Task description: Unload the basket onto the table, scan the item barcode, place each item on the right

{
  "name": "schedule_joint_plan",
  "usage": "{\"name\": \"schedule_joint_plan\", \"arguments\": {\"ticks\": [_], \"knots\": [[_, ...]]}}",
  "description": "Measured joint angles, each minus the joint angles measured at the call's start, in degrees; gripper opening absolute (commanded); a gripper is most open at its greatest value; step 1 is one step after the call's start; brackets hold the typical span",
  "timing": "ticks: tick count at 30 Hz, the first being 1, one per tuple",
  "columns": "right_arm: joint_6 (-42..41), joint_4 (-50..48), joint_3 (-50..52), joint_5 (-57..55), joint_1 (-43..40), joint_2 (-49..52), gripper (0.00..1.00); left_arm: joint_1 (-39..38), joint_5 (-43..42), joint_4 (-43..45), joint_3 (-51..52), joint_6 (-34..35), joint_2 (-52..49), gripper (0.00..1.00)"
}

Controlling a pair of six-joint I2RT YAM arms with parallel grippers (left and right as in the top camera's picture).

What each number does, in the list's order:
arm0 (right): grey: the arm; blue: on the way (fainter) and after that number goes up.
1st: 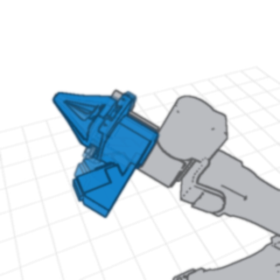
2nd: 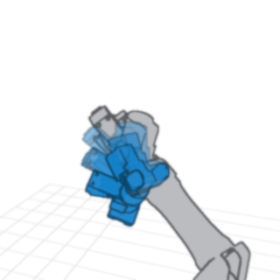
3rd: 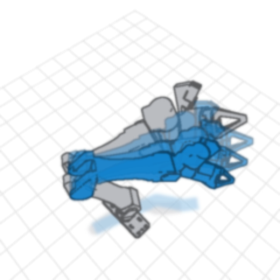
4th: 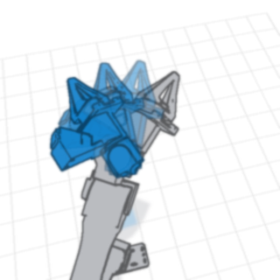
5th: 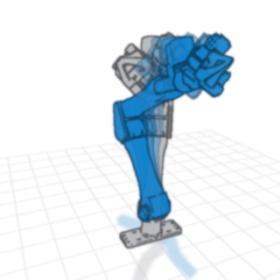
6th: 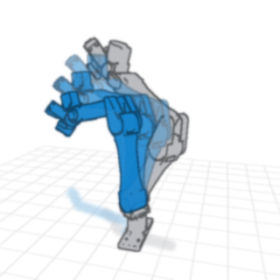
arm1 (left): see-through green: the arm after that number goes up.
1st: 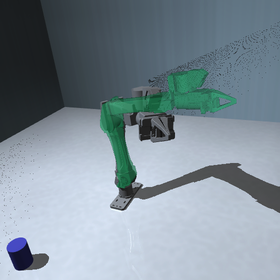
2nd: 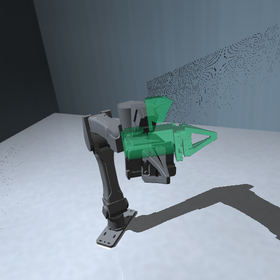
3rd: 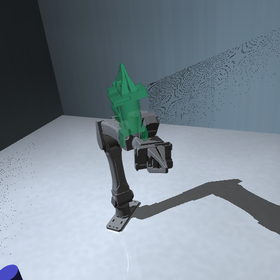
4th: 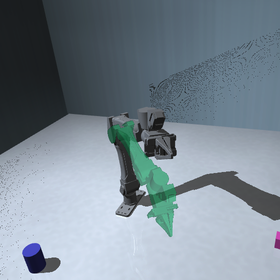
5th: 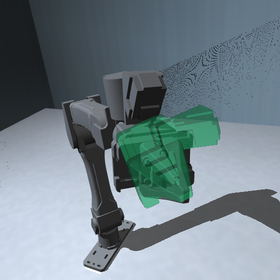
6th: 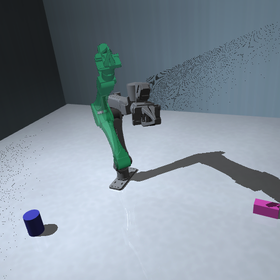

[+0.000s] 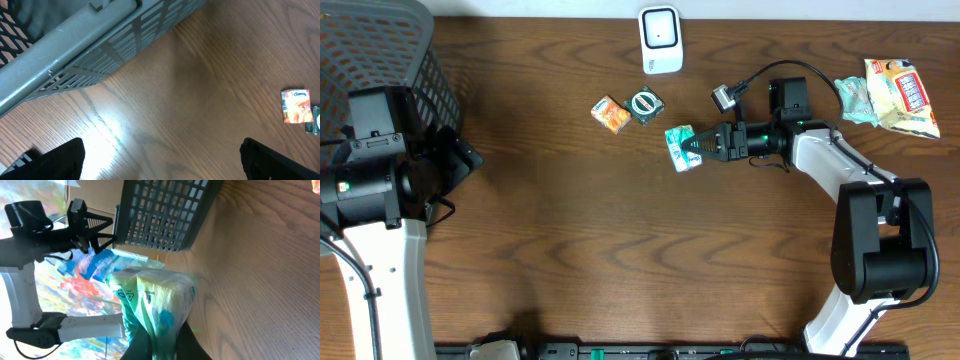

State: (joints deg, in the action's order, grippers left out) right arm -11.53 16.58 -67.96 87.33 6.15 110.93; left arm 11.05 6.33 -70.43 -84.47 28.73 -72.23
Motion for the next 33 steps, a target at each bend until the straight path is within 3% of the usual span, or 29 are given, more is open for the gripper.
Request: {"name": "schedule_joint_plan", "arguments": {"ticks": [33], "knots": [[-1.5,-0.4,0.0,-7.5,3.8,0.0,0.01,0.0,0.0,0.0,0.0,0.0,0.0,0.98]]}}
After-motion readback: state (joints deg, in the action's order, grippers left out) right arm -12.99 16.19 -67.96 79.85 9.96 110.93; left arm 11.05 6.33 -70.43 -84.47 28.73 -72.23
